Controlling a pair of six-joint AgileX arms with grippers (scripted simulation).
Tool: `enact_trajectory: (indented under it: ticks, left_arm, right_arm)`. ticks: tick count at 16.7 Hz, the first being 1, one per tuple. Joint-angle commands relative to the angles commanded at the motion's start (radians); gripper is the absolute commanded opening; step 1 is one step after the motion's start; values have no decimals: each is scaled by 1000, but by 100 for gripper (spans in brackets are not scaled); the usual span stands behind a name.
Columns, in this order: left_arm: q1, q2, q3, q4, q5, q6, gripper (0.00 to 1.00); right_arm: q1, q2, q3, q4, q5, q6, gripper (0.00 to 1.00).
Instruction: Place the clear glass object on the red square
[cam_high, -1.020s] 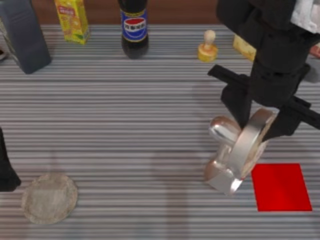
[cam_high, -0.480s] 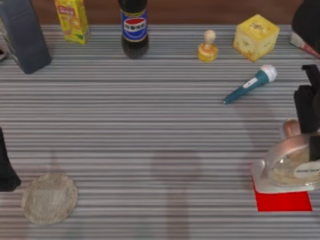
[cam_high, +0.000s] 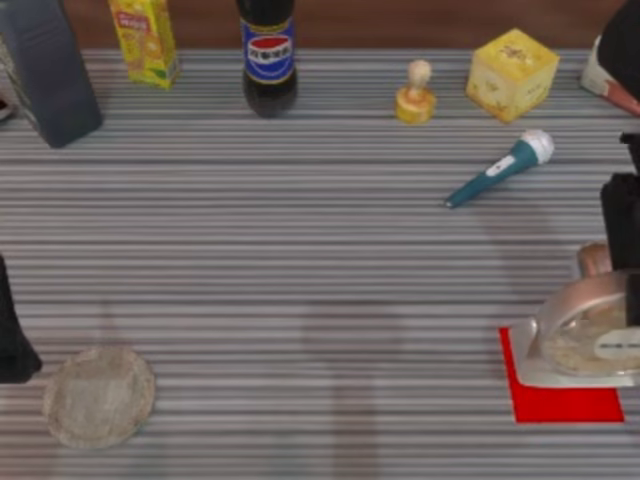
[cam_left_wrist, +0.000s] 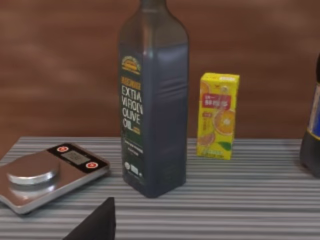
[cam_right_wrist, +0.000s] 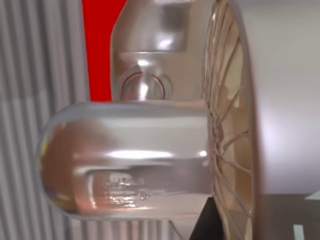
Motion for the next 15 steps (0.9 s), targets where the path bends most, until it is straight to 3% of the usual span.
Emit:
enact_trajectory:
  ticks: [6,10,15]
  left_arm:
    - [0,0,0,0,0,0,100]
    - [0,0,0,0,0,0,100]
    - [0,0,0,0,0,0,100]
  right_arm:
    - [-9,12,-117,131,0,-3,0]
    - [-9,13,-120,135,0,-3,0]
    - [-9,13,-120,135,0,-3,38]
